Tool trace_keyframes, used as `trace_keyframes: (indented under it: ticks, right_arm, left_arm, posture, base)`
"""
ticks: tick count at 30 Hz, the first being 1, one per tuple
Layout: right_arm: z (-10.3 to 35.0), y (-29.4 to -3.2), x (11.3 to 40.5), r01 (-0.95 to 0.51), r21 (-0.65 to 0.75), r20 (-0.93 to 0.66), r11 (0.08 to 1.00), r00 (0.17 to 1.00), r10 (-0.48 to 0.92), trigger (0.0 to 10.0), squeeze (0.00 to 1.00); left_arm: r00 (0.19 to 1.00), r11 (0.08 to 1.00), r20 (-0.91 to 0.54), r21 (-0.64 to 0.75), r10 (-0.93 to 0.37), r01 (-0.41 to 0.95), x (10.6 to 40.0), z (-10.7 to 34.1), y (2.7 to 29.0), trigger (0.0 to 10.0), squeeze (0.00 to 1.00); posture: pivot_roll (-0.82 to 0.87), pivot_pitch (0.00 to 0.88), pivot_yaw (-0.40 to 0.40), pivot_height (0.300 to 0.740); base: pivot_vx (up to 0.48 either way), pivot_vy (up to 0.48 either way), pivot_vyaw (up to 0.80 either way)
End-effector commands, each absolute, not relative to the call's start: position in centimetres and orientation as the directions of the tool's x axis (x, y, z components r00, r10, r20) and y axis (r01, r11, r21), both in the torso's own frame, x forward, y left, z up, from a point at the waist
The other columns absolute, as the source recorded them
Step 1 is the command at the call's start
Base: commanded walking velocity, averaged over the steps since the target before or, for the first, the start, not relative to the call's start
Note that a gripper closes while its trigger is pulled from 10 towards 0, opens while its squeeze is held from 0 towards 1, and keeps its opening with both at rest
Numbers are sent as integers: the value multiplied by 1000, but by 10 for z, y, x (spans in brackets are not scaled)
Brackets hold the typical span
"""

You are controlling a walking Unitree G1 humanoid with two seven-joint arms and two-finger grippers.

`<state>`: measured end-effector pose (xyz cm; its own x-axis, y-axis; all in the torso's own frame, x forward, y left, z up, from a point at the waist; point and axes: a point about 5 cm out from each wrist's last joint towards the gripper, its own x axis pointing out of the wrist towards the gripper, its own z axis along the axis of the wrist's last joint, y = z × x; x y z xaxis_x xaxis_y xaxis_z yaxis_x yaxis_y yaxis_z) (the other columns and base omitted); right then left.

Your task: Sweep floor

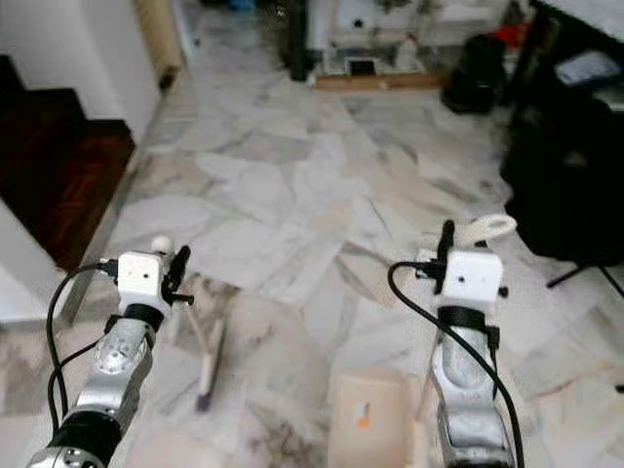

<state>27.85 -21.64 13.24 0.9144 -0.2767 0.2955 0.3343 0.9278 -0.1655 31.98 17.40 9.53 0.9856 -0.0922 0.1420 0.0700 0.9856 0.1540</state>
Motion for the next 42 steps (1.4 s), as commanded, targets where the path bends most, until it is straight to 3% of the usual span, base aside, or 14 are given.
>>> trace_keyframes:
  ticks: [1,20,29,42]
  right_arm:
    - [143,-209,279,326,-166,343,931,904,-256,10000,0]
    - [150,-201,283,323,-149,351,934,901,-256,10000,0]
    - [150,-202,285,306,-152,342,940,909,-240,10000,0]
    - [150,-200,285,295,-155,339,943,912,-230,10000,0]
  left_arm:
    - [977,984,185,164,-105,74,324,108,176,10000,0]
    - [975,978,177,185,-131,98,329,112,174,10000,0]
    - [976,980,189,181,-111,77,326,112,176,10000,0]
    - [977,982,186,175,-101,68,324,110,175,10000,0]
  posture:
    - [-217,32,67,740]
    - [-194,83,94,740]
    - [-172,88,67,740]
    - [-167,98,55,740]
  base:
    - [0,0,0]
    - [0,0,0]
    - [0,0,0]
    - [0,-299,0]
